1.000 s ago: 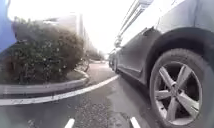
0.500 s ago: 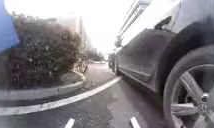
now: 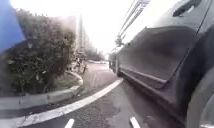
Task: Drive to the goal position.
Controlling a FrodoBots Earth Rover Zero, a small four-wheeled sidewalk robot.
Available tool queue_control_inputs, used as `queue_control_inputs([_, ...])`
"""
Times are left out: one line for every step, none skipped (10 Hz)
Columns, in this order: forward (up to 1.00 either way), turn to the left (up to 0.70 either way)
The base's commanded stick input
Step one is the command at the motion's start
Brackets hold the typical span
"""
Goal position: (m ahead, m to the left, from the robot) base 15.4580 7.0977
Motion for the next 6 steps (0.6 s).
queue_control_inputs([0.70,0.00])
queue_control_inputs([0.70,0.00])
queue_control_inputs([0.70,0.00])
queue_control_inputs([0.70,0.00])
queue_control_inputs([0.70,0.00])
queue_control_inputs([0.70,0.00])
